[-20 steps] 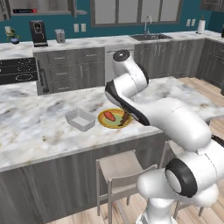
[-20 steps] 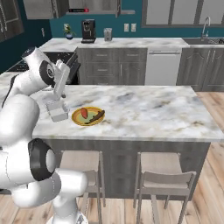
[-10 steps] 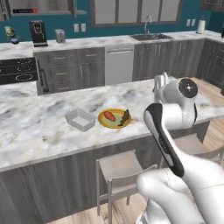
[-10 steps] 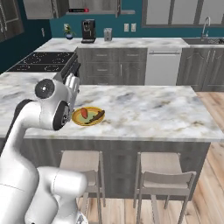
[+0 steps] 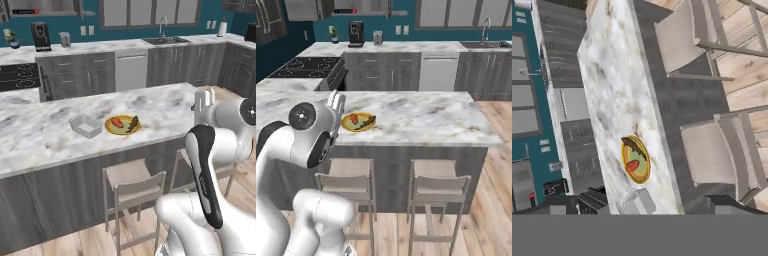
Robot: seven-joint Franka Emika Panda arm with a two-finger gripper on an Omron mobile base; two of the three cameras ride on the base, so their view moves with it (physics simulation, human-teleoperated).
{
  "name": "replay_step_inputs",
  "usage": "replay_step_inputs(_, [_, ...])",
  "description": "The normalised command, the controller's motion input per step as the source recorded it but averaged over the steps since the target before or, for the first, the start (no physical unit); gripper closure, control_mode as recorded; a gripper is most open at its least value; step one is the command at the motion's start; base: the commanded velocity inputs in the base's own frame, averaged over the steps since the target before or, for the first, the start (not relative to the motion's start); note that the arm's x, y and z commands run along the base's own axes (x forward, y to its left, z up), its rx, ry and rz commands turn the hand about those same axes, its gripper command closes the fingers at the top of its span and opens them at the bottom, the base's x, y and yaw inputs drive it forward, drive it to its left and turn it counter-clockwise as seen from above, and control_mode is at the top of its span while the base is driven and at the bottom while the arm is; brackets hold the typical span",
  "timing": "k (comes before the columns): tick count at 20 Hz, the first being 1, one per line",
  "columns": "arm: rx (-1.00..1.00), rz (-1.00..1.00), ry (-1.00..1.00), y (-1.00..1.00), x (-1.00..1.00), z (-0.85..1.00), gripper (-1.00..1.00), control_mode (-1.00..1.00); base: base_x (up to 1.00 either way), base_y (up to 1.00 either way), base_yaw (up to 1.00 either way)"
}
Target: Retrieve the tupperware and aluminum foil from the cabinet and place them on the dining counter near the plate with sweet potato and fish to prepare for storing leftovers.
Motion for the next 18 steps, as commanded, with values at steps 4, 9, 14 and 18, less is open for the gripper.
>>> replay_step_inputs(4, [0.00, 0.00, 0.00, 0.00, 0.00, 0.00, -1.00, 1.00, -0.65, -0.66, -0.27])
replay_step_inputs(9, [0.00, 0.00, 0.00, 0.00, 0.00, 0.00, -1.00, 1.00, -0.04, -1.00, -0.58])
replay_step_inputs(14, [0.00, 0.00, 0.00, 0.00, 0.00, 0.00, -1.00, 1.00, 0.84, -0.80, -0.43])
replay_step_inputs(18, [0.00, 0.00, 0.00, 0.00, 0.00, 0.00, -1.00, 1.00, 1.00, -0.69, -0.28])
